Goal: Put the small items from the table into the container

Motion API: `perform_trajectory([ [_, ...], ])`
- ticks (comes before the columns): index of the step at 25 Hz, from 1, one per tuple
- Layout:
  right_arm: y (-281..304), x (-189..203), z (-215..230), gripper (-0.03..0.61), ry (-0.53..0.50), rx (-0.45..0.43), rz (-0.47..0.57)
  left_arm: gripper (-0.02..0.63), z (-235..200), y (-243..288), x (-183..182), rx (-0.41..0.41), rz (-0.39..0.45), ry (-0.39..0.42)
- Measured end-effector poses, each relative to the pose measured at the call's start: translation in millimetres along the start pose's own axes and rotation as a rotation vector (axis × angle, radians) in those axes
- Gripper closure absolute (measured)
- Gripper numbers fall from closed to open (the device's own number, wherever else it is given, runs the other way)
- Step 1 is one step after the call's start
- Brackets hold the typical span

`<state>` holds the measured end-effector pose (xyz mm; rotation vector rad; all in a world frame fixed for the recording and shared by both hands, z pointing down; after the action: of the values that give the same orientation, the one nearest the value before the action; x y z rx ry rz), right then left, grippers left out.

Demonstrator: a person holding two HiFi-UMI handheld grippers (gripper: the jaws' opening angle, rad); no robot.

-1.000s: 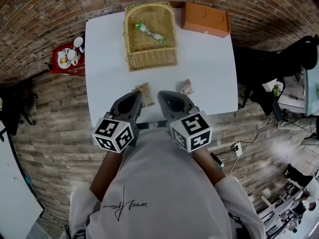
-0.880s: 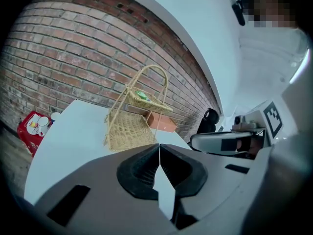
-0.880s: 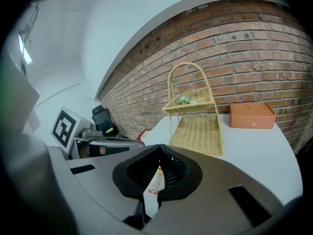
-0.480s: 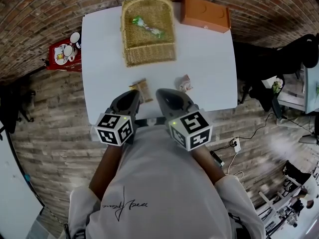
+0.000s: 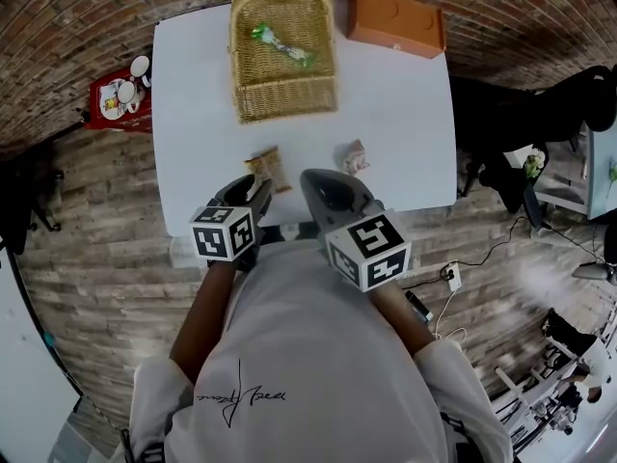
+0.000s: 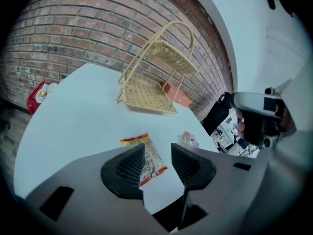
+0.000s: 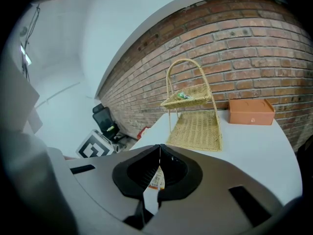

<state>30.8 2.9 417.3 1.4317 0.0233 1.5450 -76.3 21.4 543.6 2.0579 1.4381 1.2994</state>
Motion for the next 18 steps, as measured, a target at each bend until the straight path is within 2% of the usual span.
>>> perform_trajectory([
  [6, -2, 2, 1, 0.557, 0.003, 0.001, -0.002, 0.438, -18, 10, 16, -0.039, -0.047, -0.095],
  [11, -4, 3, 1, 0.557, 0.005, 0.003, -0.001, 0.416, -27, 23, 27, -0.013, -0.096, -0.181],
  [18, -5, 5, 1, 0.557, 0.009, 0.006, -0.002, 0.405, -33, 31, 29, -0.010, -0.122, -0.213],
])
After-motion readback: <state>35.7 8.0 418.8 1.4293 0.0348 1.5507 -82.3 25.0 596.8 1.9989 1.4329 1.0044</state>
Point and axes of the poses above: the fingertips, and each gripper's own axes: y forward along the fingers, z to its right, x out of its underside, the point moved 3 cm from there along -y, backward along the fingers, and after that the axes turned 3 degrees about -z, right-handed, at the moved point
